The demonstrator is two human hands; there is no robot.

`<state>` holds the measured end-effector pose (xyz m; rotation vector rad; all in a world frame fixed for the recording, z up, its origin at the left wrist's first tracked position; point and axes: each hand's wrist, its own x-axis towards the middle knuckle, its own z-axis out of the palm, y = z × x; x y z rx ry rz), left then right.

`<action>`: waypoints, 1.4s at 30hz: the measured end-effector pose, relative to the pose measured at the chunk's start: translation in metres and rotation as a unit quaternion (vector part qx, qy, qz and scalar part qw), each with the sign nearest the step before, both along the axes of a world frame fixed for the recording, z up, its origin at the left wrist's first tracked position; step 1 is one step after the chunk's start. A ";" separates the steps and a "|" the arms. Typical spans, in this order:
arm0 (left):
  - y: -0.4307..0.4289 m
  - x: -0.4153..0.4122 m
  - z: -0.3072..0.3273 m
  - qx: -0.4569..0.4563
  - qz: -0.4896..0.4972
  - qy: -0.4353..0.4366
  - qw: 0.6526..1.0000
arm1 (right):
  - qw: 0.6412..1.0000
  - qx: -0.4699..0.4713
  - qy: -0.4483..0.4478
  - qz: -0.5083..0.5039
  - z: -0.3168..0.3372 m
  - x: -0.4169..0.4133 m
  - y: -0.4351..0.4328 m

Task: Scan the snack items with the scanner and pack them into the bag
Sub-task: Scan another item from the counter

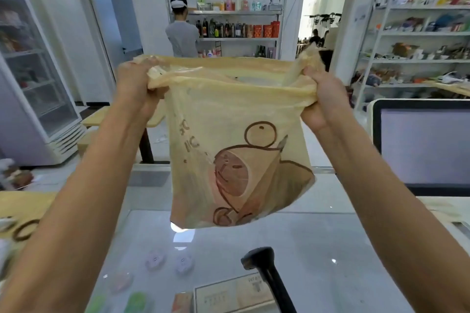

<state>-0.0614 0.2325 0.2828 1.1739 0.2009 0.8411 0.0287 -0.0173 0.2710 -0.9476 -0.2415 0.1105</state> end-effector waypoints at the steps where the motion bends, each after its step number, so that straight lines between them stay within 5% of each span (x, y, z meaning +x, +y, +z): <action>1: 0.007 -0.006 -0.002 -0.007 0.015 -0.003 1.000 | 1.000 -0.011 0.008 0.011 -0.003 0.001 0.011; 8: 0.030 -0.040 -0.065 0.000 0.118 0.101 0.988 | 0.990 -0.086 0.088 0.071 -0.075 0.014 0.063; 16: 0.019 -0.057 -0.102 0.083 0.181 0.132 0.971 | 0.977 -0.196 0.067 0.053 -0.116 0.041 0.057; 24: -0.017 -0.041 -0.166 0.192 0.234 0.294 0.907 | 0.947 -0.282 0.138 0.067 -0.178 0.053 0.010; 29: -0.051 -0.044 -0.175 0.210 0.300 0.252 0.896 | 0.941 -0.321 0.094 0.049 -0.206 0.046 -0.011; 33: -0.076 -0.048 -0.208 0.285 0.427 0.197 0.835 | 0.921 -0.374 0.023 -0.106 -0.239 -0.014 -0.026; 35: -0.095 -0.050 -0.235 0.393 0.463 0.124 0.785 | 0.887 -0.453 -0.001 -0.087 -0.266 -0.055 -0.032; 38: -0.122 -0.042 -0.275 0.672 0.375 0.023 0.638 | 0.826 -0.564 -0.027 0.008 -0.303 -0.087 -0.035; 42: -0.140 -0.020 -0.302 0.772 0.249 0.003 0.585 | 0.745 -0.655 -0.079 0.094 -0.311 -0.092 -0.031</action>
